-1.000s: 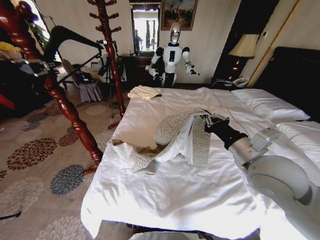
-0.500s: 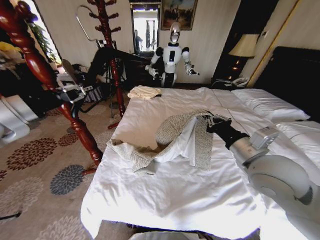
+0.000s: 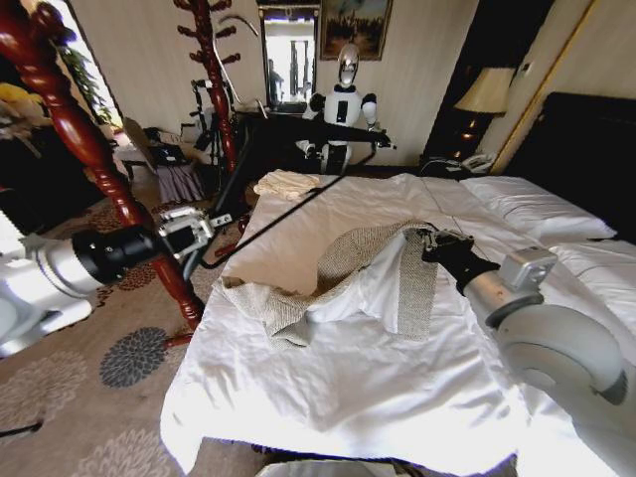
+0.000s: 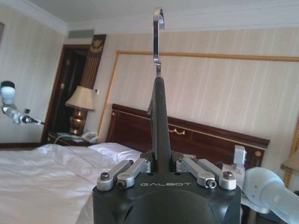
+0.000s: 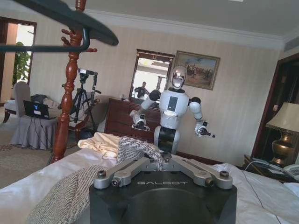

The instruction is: Pick up the clothes from the bed and hang them on the clothes hanger.

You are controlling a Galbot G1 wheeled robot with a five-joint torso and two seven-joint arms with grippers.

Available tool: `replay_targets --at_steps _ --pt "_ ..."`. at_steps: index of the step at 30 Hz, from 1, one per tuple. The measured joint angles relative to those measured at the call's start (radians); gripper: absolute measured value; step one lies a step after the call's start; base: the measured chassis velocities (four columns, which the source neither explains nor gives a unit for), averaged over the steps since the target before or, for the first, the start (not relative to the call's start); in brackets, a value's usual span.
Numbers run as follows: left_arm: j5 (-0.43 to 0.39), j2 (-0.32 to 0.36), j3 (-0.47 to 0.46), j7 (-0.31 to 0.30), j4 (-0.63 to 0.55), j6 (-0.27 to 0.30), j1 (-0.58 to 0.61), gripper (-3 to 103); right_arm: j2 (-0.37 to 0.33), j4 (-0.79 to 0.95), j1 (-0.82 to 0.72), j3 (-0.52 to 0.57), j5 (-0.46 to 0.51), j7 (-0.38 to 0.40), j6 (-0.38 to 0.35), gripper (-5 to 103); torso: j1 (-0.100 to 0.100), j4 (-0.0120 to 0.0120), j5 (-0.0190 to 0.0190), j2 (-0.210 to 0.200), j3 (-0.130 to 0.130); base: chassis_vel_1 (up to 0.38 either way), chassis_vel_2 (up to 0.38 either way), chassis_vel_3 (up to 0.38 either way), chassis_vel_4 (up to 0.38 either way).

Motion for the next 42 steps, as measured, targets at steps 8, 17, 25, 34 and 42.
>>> replay_targets --at_steps 8,17,25,34,42 --pt "0.028 -0.040 0.029 0.004 -0.060 0.019 0.059 18 -0.019 0.000 0.011 0.026 0.039 0.008 0.006 1 0.000 0.0000 -0.0001 0.000 0.000 0.000 0.000 0.000 0.000" --pt "0.114 -0.073 0.043 0.010 -0.105 0.031 0.182 18 -0.025 0.000 0.036 0.037 0.052 -0.003 0.027 1 0.000 0.0000 -0.0001 0.000 0.000 0.000 0.000 0.000 0.000" --pt "0.170 -0.072 0.067 0.012 -0.093 0.034 0.207 18 -0.023 0.000 0.029 0.064 0.063 -0.004 0.035 1 0.000 -0.0001 -0.0001 0.000 0.000 0.000 0.000 0.000 0.000" --pt "0.275 -0.109 0.139 0.029 -0.067 0.034 0.208 18 -0.016 0.000 0.024 0.079 0.062 -0.037 0.076 1 0.000 -0.0001 -0.0002 0.000 0.000 0.000 0.000 0.000 0.000" --pt "0.353 -0.142 0.202 0.037 0.002 0.028 0.165 18 -0.010 0.000 0.005 0.087 0.062 -0.064 0.102 1 0.000 -0.0002 -0.0002 0.000 0.000 0.000 0.000 0.000 0.000"
